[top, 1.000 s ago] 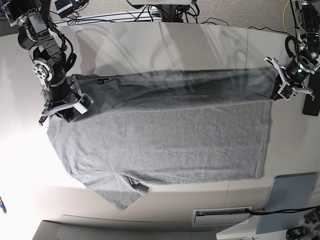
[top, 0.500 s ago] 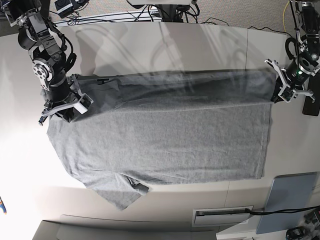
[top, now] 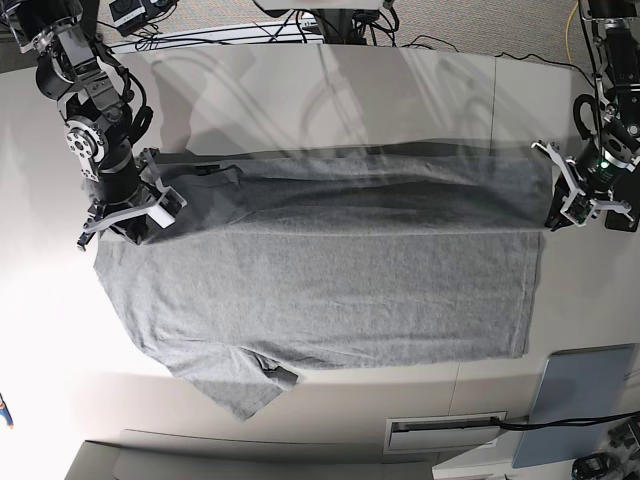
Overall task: Fold the T-shirt properly
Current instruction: 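Lower the shoulder edge and release it with both grippers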
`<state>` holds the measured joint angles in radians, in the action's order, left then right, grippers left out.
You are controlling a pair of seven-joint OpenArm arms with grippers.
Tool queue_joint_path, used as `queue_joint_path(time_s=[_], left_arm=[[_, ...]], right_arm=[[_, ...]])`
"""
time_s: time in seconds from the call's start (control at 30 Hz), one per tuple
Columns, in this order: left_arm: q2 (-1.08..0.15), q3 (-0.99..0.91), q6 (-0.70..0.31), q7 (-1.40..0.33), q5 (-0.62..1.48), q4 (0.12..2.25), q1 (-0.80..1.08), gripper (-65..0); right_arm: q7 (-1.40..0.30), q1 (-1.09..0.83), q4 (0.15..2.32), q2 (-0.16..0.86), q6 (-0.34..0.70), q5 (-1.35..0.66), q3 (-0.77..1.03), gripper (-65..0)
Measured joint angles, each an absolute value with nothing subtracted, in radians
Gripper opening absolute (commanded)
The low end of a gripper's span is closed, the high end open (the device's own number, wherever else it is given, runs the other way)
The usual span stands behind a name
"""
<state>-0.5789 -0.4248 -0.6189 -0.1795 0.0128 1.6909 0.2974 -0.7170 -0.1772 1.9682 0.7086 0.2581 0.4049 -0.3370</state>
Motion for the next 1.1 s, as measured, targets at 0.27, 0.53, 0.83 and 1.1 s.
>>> queue_joint_path(time_s=[0.27, 0.53, 0.83, 1.1], left_arm=[[-0.579, -0.425, -0.619, -0.18, 0.049, 1.649, 0.292, -65.0], [-0.579, -0.425, -0.618, -0.18, 0.054, 1.649, 0.292, -42.2], [-0.579, -0.425, -0.617, -0.187, 0.104, 1.649, 0.292, -40.5], [-0.55, -0.425, -0.567, -0.321, 0.294, 1.648, 0.292, -65.0]], right_arm=[[-0.717, -0.177, 1.968, 0.709, 0.258, 0.405, -0.337, -65.0], [-0.717, -0.177, 1.968, 0.709, 0.168, 0.4, -0.337, -50.7], [-0.752, -0.177, 1.968, 0.709, 0.15, 0.36, -0.337, -50.8], [-0.746, -0.177, 1.847, 0.706, -0.024, 0.287, -0.337, -65.0]])
